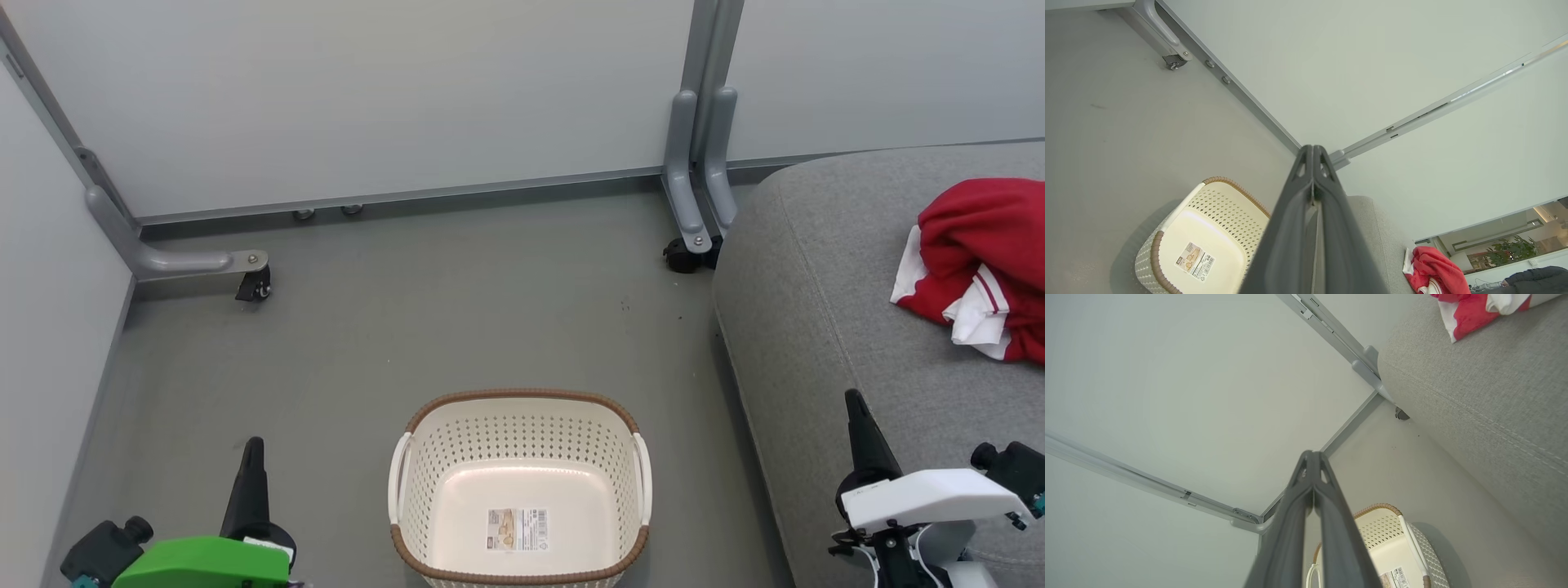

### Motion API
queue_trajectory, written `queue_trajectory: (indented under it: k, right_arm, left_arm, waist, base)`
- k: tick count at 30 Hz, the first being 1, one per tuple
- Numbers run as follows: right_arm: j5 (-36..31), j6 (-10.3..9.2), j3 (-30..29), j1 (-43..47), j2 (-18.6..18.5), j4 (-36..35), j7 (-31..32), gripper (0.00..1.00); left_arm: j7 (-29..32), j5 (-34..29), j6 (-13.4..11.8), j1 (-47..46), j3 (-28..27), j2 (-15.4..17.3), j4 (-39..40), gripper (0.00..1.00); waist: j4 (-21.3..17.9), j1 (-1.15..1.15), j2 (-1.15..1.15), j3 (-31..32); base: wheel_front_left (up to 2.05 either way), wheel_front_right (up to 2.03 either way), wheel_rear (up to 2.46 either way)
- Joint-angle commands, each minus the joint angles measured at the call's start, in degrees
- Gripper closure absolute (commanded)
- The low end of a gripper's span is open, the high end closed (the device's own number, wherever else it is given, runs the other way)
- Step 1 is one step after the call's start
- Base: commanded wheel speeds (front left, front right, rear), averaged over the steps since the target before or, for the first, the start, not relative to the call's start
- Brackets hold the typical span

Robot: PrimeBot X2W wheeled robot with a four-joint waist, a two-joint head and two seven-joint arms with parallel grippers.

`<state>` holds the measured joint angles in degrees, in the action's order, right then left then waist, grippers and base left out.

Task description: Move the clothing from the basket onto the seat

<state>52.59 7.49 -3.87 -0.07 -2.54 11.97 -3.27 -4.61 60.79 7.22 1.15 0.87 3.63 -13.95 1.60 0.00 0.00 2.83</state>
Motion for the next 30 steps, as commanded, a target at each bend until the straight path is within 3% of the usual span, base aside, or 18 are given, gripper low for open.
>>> queue_trajectory:
  k: [1, 30]
  right_arm:
    - [1.89, 0.02, -0.28, -1.55, -0.32, -0.41, 0.43, 1.0]
    - [19.68, 0.02, -1.47, -3.98, -0.39, 0.76, 4.87, 1.0]
  left_arm:
    - [0.31, 1.62, 0.19, -1.96, -0.41, 0.54, 0.58, 1.0]
    - [4.84, 16.34, 0.27, -4.71, -3.0, 0.54, 0.33, 1.0]
  waist:
    - [-0.04, 0.0, 0.0, -0.06]
    - [-0.65, 0.0, 0.0, -1.21]
  base:
    - [0.0, 0.0, 0.0]
    - [0.0, 0.0, 0.0]
